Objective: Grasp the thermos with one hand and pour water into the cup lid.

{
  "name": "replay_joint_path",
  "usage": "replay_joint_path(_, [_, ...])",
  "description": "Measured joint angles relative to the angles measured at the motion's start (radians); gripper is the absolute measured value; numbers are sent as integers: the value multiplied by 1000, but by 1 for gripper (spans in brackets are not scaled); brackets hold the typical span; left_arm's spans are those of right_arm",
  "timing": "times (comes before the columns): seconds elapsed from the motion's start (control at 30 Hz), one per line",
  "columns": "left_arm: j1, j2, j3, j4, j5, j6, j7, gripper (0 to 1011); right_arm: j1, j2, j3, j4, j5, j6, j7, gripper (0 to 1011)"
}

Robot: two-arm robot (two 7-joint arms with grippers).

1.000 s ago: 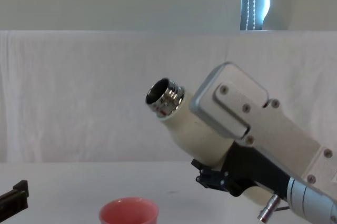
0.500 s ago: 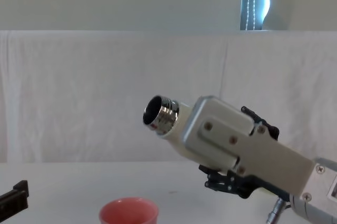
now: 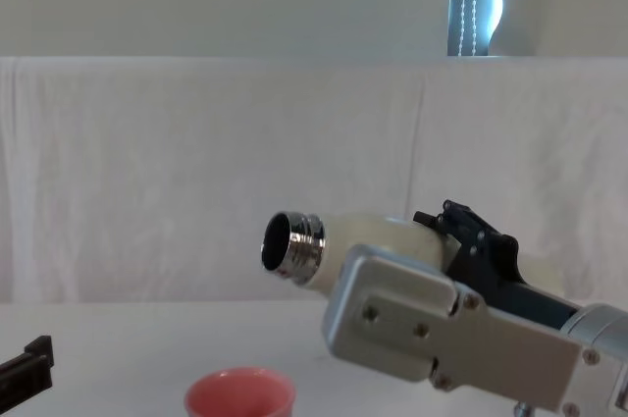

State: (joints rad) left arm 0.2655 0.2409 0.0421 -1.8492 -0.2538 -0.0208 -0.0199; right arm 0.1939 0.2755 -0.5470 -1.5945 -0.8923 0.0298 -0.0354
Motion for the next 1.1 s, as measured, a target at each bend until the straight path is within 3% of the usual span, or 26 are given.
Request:
replay_joint_path(0.27, [0,0,0,0,0,0,0,1001,10,20,-20,1,-43,9,-4,962])
replay_joint_path(1.1, [0,0,0,0,0,0,0,1001,51,64,-61,-11,-77,28,89,962])
